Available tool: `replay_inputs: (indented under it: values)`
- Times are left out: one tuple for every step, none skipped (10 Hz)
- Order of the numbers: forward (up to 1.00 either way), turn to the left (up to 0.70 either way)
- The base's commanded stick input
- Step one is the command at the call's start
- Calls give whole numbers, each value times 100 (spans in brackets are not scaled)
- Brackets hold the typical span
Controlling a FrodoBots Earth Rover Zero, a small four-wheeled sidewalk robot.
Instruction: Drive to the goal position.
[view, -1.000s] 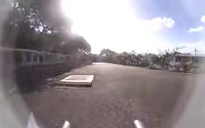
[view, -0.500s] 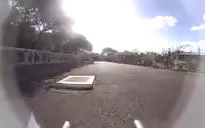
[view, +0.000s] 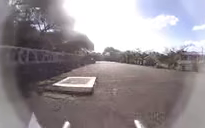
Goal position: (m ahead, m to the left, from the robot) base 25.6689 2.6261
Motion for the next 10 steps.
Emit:
replay_inputs:
  values:
    - [70,-35]
    - [70,-35]
    - [70,-35]
    - [70,-35]
    - [70,-35]
    - [70,-35]
    - [70,-35]
    - [70,-35]
    - [70,-28]
    - [70,-27]
